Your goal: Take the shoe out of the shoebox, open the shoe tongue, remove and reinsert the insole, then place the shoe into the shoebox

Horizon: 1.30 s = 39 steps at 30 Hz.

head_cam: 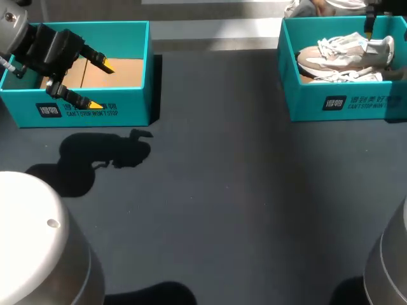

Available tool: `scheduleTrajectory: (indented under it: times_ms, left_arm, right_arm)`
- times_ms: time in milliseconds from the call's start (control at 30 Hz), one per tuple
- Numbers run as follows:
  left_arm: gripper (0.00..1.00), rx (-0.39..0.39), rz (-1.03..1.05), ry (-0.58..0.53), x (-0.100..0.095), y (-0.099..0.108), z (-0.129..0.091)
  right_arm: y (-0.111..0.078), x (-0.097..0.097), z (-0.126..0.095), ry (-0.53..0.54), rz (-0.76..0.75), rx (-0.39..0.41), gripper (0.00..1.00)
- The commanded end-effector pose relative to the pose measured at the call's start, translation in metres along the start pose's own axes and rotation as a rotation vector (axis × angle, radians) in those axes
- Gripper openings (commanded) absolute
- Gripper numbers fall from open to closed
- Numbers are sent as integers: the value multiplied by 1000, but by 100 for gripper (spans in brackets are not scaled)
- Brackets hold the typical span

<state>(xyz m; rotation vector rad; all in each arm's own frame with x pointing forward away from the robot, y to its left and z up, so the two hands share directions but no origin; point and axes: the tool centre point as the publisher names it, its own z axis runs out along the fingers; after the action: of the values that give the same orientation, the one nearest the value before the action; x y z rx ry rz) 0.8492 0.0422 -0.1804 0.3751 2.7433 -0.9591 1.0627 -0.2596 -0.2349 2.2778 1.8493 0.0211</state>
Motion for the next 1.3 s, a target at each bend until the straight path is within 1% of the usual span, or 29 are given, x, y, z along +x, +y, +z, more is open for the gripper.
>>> scheduleTrajectory:
  times_ms: [33, 67, 100, 133, 167, 200, 233, 300, 667, 700, 733, 767, 800, 833, 867, 900, 933, 967, 1000, 1067, 1100, 1167, 1233, 1267, 1300]
  left_arm:
    - [100, -145, -734, -104, -20, 2, -9]
    - [100, -176, -799, -143, -23, 4, -10]
    - [100, -188, -866, -149, -26, 6, -11]
    - [100, -200, -971, -184, -29, 9, -13]
    - [100, -228, -985, -237, -30, 9, -14]
    - [100, -279, -1047, -289, -32, 9, -15]
    - [100, -310, -1037, -382, -34, 10, -16]
    - [100, -310, -1037, -382, -34, 10, -16]
    - [100, -310, -1037, -382, -34, 10, -16]
    - [100, -343, -1104, -391, -31, 12, -11]
    - [100, -354, -1180, -352, -27, 12, -9]
    - [100, -386, -1297, -295, -25, 10, -9]
    - [100, -361, -1396, -267, -20, 8, -9]
    - [100, -374, -1465, -285, -18, 6, -9]
    - [100, -425, -1480, -295, -15, 7, -6]
    - [100, -419, -1551, -300, -13, 8, -6]
    - [100, -427, -1600, -284, -13, 8, -5]
    - [100, -450, -1632, -291, -11, 8, -4]
    - [100, -438, -1674, -293, -11, 9, -4]
    - [100, -467, -1744, -284, -12, 10, -1]
    - [100, -463, -1786, -281, -13, 10, 1]
    - [100, -484, -1847, -272, -16, 11, 4]
    - [100, -497, -1917, -256, -20, 15, 7]
    - [100, -480, -1961, -233, -22, 18, 9]
    - [100, -485, -1970, -248, -22, 19, 9]
  right_arm:
    - [-28, 0, -13, 20, -29, 14, 100]
    - [-36, 3, -15, 6, -56, 26, 100]
    - [-42, 6, -17, 6, -82, 42, 100]
    - [-49, 8, -18, 14, -102, 54, 100]
    - [-54, 9, -20, 8, -119, 63, 100]
    - [-64, 11, -23, 16, -133, 59, 100]
    - [-73, 13, -27, 47, -152, 57, 100]
    - [-97, 21, -38, 62, -192, 49, 100]
    - [-97, 21, -38, 62, -192, 49, 100]
    - [-97, 21, -38, 62, -192, 49, 100]
    - [-97, 21, -38, 62, -192, 49, 100]
    - [-97, 21, -38, 62, -192, 49, 100]
    - [-99, 20, -35, 53, -189, 74, 100]
    - [-101, 19, -35, 50, -189, 83, 100]
    - [-105, 18, -35, 60, -182, 89, 100]
    - [-114, 16, -36, 74, -169, 85, 100]
    - [-117, 15, -36, 76, -170, 86, 100]
    - [-123, 16, -36, 83, -167, 99, 100]
    - [-129, 15, -36, 81, -157, 109, 100]
    - [-140, 14, -36, 106, -147, 109, 100]
    - [-147, 13, -36, 104, -146, 110, 100]
    - [-157, 14, -37, 109, -145, 110, 100]
    - [-168, 13, -37, 105, -149, 91, 100]
    - [-174, 11, -37, 109, -135, 88, 100]
    - [-176, 10, -37, 108, -134, 88, 100]
